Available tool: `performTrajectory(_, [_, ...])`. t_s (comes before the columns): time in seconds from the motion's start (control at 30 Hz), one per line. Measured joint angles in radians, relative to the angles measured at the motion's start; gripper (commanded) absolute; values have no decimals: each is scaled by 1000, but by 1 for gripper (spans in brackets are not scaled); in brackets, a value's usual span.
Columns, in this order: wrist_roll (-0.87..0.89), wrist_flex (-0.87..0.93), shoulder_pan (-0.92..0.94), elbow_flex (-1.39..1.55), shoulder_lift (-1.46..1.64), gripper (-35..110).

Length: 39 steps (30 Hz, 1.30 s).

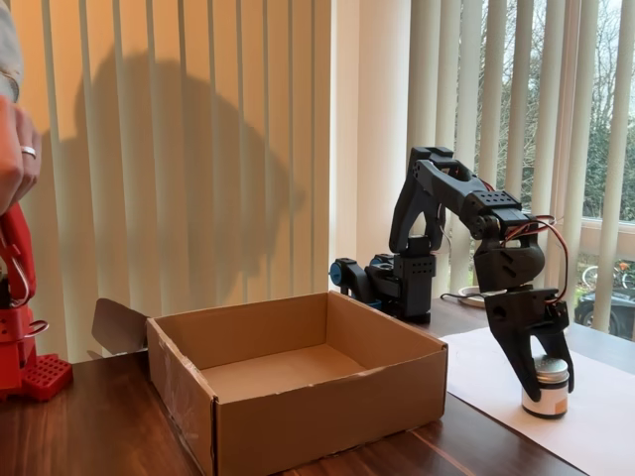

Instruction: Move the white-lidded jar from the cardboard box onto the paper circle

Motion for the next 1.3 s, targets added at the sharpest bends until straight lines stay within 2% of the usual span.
performTrajectory(0.47, [26, -28, -2, 0, 0, 1])
performTrajectory(0.93, [-20, -28, -2, 0, 0, 25])
performTrajectory(1.3, [-9, -61, -2, 0, 0, 30])
